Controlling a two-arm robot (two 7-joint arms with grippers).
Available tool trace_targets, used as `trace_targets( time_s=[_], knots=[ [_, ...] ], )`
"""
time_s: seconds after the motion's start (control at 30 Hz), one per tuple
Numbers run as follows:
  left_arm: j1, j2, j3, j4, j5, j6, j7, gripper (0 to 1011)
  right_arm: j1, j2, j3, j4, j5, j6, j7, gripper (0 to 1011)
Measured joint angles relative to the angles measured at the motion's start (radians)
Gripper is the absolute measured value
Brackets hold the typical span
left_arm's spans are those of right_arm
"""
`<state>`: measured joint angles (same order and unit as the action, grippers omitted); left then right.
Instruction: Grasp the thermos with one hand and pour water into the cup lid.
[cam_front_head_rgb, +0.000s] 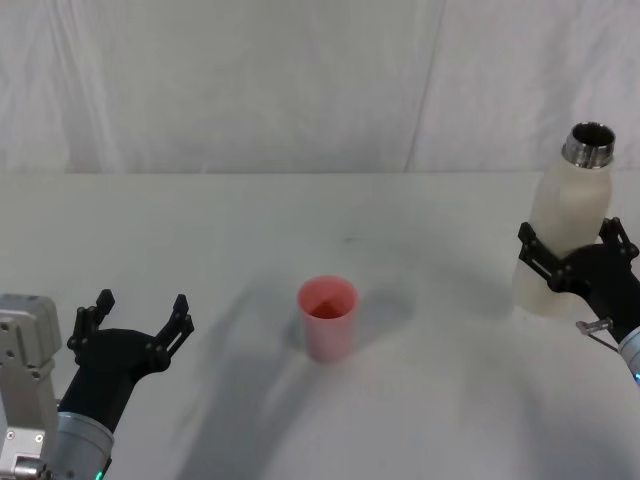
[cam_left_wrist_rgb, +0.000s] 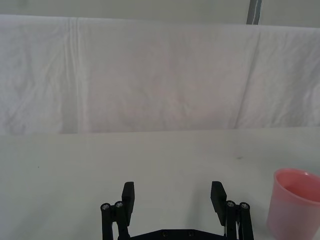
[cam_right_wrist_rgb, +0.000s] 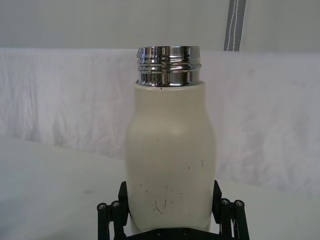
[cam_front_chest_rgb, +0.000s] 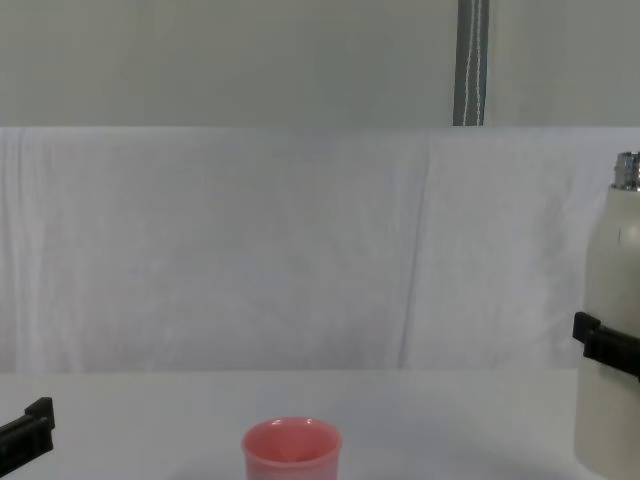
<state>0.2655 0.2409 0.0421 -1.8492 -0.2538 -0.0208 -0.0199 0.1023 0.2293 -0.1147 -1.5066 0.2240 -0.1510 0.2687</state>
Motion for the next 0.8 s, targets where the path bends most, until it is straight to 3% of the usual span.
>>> trace_targets(
  time_s=[0.47, 0.8],
  knots=[
    [0.0, 0.0, 0.0, 0.0, 0.0, 0.0, 0.0, 1001, -0.004, -0.012, -0.009, 0.068, 0.013, -0.07, 0.011, 950],
    [0.0, 0.0, 0.0, 0.0, 0.0, 0.0, 0.0, 1001, -0.003, -0.017, -0.013, 0.088, 0.012, -0.089, 0.016, 950]
  ],
)
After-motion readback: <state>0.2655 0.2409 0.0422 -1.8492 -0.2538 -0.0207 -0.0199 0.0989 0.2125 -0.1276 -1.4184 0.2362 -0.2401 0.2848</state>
